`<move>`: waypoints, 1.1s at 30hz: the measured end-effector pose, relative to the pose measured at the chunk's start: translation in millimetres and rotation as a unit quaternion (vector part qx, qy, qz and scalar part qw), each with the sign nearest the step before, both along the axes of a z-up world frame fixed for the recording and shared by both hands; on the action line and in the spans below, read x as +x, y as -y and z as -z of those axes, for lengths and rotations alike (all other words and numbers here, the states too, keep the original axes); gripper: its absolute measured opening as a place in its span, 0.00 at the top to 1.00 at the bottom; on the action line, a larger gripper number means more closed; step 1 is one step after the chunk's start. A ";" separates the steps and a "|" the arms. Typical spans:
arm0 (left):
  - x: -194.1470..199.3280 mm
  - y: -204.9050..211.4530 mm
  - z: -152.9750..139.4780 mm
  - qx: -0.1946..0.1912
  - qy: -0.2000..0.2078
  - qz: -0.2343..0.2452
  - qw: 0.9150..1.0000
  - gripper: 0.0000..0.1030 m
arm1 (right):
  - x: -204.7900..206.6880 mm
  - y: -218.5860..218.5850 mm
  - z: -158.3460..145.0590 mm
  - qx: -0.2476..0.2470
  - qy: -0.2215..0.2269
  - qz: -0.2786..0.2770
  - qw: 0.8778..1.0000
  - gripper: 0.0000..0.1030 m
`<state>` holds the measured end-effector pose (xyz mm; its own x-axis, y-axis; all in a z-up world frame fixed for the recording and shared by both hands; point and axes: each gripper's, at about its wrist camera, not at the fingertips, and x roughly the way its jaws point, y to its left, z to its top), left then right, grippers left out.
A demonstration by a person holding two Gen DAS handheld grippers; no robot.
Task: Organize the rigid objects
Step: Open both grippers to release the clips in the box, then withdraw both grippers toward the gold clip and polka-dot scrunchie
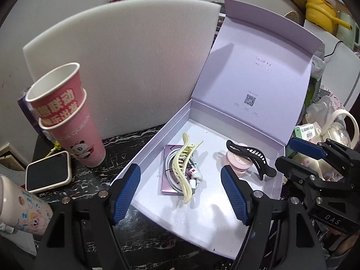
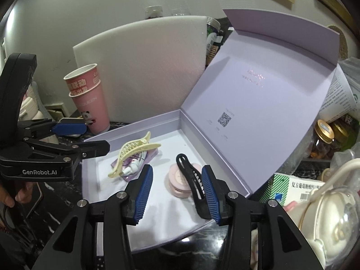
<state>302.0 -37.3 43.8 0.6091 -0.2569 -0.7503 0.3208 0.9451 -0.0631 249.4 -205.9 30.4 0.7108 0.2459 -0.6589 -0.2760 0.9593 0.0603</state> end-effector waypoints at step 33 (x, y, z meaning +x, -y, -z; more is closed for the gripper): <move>-108.1 -26.6 -17.7 0.002 0.022 -0.031 0.999 0.06 | -108.6 -6.8 -25.5 0.012 0.036 -0.008 0.999 0.36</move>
